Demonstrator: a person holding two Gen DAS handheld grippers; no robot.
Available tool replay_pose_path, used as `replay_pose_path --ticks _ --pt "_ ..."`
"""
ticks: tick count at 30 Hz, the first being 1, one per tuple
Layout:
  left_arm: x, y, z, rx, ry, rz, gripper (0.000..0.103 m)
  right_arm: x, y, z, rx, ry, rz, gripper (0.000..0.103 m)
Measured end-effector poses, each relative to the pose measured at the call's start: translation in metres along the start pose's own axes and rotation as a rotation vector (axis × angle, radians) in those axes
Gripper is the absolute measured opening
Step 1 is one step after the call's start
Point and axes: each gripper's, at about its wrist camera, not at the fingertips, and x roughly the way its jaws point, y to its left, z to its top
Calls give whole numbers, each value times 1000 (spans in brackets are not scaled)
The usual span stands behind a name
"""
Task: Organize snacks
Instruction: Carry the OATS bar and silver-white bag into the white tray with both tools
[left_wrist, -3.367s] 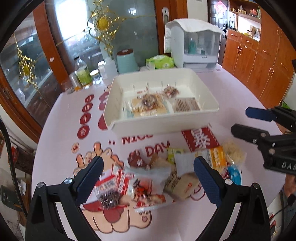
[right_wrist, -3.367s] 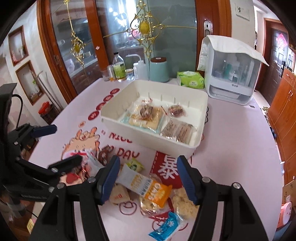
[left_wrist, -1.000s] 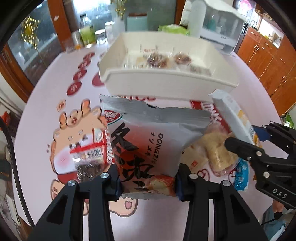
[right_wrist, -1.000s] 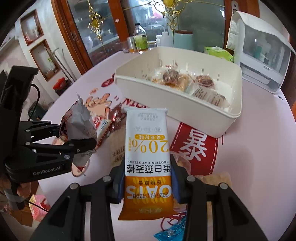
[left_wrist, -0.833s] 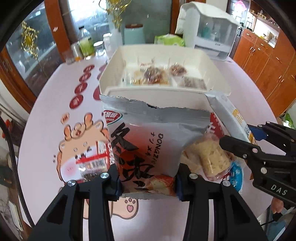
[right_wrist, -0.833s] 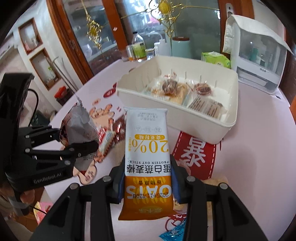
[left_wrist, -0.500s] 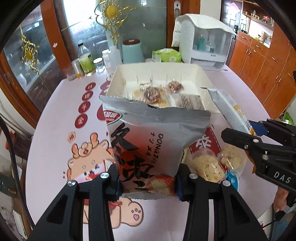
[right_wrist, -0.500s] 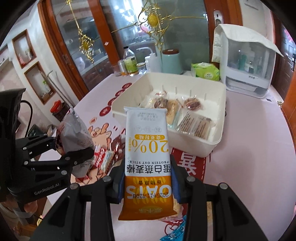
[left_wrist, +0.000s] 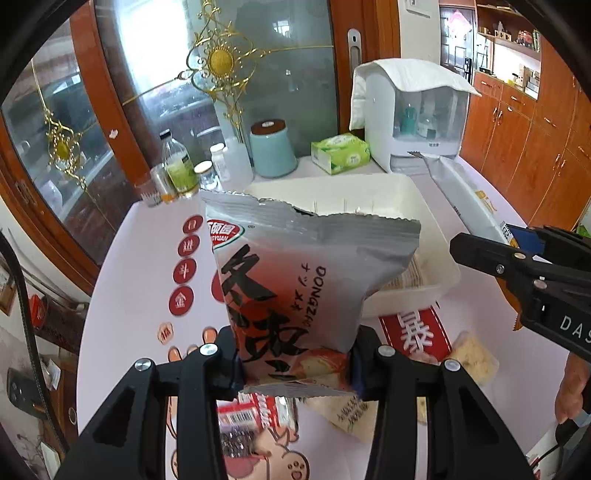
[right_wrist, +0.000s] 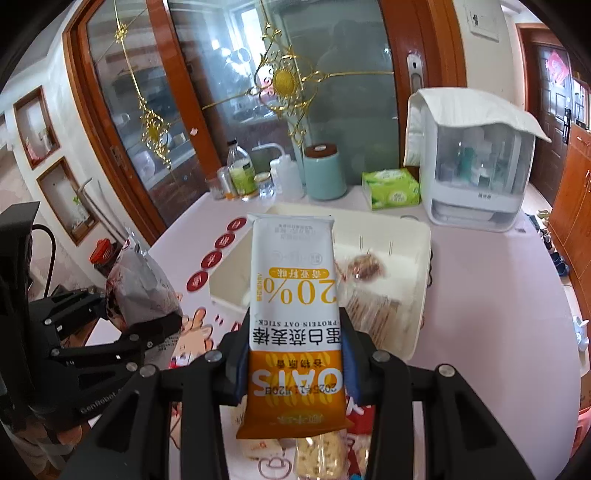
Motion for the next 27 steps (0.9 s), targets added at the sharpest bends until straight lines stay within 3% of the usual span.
replay_pose_path --ticks 14,27 --pt "32 -1 62 31 -22 34 41 23 -22 48 74 -26 -18 40" --pt "107 5 108 -9 10 60 41 77 -48 72 147 24 -60 41"
